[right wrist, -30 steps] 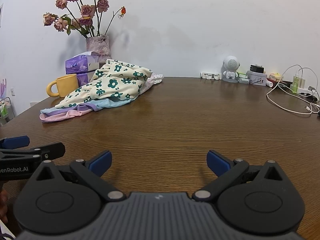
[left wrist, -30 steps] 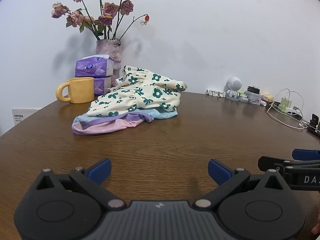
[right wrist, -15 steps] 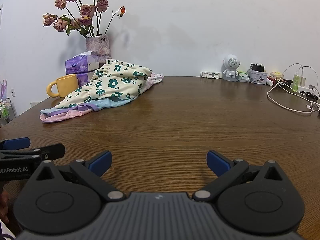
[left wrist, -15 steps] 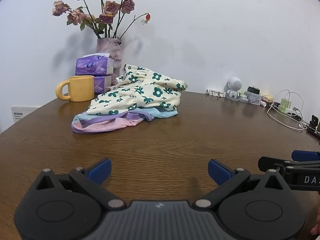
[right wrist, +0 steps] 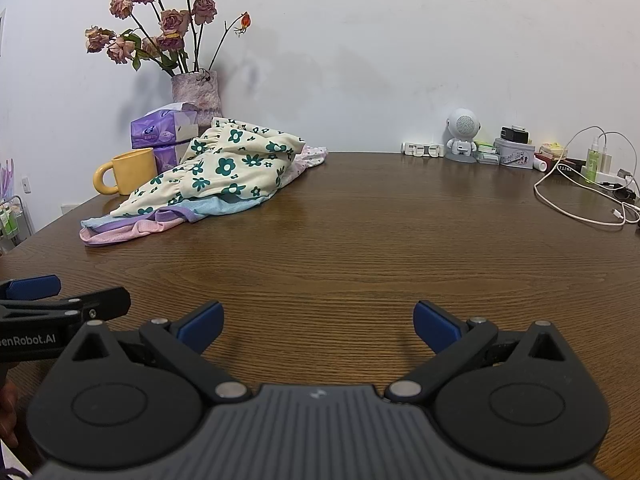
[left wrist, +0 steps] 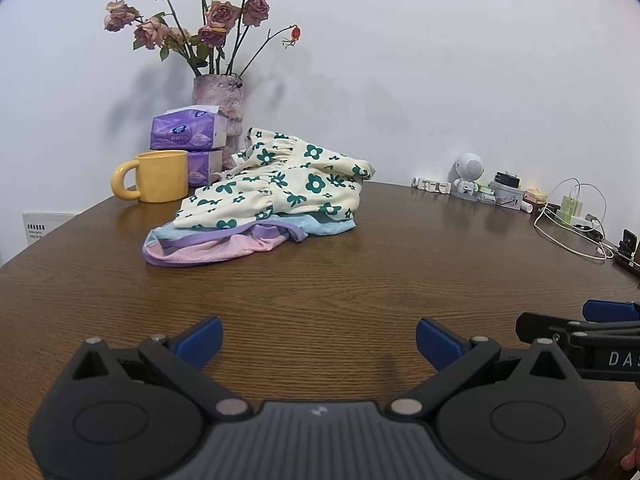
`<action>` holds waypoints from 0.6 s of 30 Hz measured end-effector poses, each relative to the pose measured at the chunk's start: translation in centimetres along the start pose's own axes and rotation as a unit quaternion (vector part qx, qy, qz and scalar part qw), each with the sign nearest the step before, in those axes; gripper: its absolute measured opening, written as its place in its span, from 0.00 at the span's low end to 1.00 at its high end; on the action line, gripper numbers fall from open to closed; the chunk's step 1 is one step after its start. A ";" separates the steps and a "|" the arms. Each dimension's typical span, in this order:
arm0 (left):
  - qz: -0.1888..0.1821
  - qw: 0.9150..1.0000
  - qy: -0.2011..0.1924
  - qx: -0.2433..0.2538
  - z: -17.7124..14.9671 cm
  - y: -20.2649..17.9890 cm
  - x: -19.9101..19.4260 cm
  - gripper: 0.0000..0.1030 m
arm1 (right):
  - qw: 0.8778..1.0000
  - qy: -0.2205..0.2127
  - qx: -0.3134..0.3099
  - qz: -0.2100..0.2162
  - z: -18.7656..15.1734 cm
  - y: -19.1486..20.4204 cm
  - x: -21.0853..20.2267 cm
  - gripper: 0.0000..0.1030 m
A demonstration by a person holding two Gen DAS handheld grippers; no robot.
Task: Fold clothes
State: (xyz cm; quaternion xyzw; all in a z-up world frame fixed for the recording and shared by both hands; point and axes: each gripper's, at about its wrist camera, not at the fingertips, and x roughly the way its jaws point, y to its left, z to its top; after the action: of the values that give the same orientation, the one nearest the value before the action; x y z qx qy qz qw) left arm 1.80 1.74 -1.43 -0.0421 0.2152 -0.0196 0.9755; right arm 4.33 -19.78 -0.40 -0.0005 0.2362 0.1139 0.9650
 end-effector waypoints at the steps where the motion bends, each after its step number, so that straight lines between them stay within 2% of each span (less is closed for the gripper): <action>1: 0.000 1.000 0.000 0.000 0.0 0.0 0.0 1.00 | 1.000 0.000 0.000 0.000 0.0 0.0 0.0 1.00; 12: -0.001 1.000 -0.002 -0.004 0.0 0.1 0.0 1.00 | 1.000 0.001 0.001 0.002 0.0 -0.1 0.0 1.00; 18: -0.016 1.000 -0.001 -0.007 0.0 0.4 0.1 1.00 | 1.000 0.009 -0.002 0.007 0.1 0.0 0.3 1.00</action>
State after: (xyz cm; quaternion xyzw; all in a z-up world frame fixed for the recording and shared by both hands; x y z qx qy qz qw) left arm 1.87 2.09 -1.48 -0.0528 0.2138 -0.0337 0.9749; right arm 4.66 -19.73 -0.48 -0.0017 0.2447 0.1210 0.9620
